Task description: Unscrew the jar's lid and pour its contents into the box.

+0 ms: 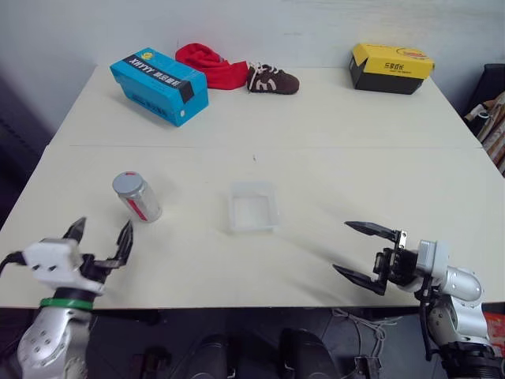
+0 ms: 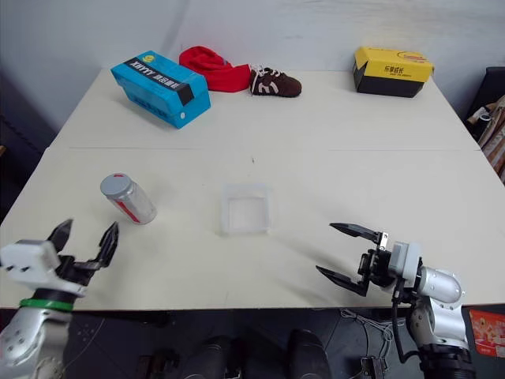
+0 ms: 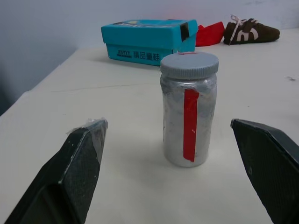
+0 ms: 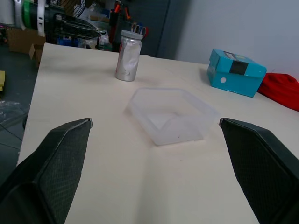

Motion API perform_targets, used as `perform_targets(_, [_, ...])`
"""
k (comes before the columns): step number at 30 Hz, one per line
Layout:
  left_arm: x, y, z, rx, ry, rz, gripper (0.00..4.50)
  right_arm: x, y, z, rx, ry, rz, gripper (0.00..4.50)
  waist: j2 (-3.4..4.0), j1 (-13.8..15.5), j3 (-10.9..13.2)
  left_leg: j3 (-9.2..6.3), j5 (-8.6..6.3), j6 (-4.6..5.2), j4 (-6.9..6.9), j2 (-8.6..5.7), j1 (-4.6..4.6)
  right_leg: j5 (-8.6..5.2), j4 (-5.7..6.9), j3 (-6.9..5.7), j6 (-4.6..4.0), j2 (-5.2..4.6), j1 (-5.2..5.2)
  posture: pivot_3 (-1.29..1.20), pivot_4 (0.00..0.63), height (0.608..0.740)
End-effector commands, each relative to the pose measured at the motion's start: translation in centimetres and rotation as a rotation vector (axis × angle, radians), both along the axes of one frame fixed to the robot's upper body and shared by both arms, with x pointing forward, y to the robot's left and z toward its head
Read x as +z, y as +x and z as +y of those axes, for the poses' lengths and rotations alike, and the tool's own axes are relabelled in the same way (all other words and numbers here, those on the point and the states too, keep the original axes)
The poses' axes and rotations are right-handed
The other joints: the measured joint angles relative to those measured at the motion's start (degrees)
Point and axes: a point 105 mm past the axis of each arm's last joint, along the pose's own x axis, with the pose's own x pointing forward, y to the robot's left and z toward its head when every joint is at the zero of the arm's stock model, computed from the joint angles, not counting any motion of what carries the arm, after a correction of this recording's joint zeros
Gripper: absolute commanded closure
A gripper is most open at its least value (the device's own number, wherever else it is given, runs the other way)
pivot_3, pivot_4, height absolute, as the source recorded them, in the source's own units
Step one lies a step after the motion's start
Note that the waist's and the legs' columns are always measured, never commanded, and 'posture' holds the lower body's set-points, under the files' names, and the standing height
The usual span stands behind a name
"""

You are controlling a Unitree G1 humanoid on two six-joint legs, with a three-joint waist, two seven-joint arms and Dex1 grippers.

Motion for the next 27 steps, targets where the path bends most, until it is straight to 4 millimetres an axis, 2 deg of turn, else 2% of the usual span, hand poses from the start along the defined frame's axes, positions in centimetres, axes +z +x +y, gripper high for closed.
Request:
perform_targets(1, [0.4,1.4,-0.7,0.018,0.014,-0.006,0.02,-0.2,-0.7,-0.5,-0.004,0.007,-0.038,0.0,0.0,0.01,0.0,0.0,0.01,-0.01,0.0,0.0,0.0,0.0,0.07,-0.01,0.0,0.01,0.0,0.0,0.15,0.74])
perform_targets(6, [0.4,3.0,-1.9,-0.015,0.001,-0.019,0.02,-1.4,-1.7,-1.0,-0.03,0.006,-0.031,0.0,0.01,0.0,0.0,0.01,0.0,-0.01,0.0,-0.01,0.01,0.0,0.2,-0.01,0.0,0.0,0.0,0.0,0.15,0.74])
perform_targets(24, [0.4,8.6,-2.2,-0.035,0.034,-0.043,0.02,-2.0,-2.2,-0.8,-0.092,0.002,-0.027,0.0,0.01,0.14,0.0,0.01,-0.06,-0.27,0.0,0.0,0.1,-0.01,0.21,0.02,-0.02,-0.03,0.01,0.0,0.15,0.74])
perform_targets(27, [0.5,9.0,-2.2,-0.043,0.042,-0.051,0.6,-1.7,-2.1,-0.8,-0.105,0.005,-0.036,0.0,0.01,0.14,0.0,0.01,0.05,-0.09,0.0,0.0,0.1,-0.01,0.27,-0.01,-0.02,-0.03,0.01,0.0,0.15,0.74])
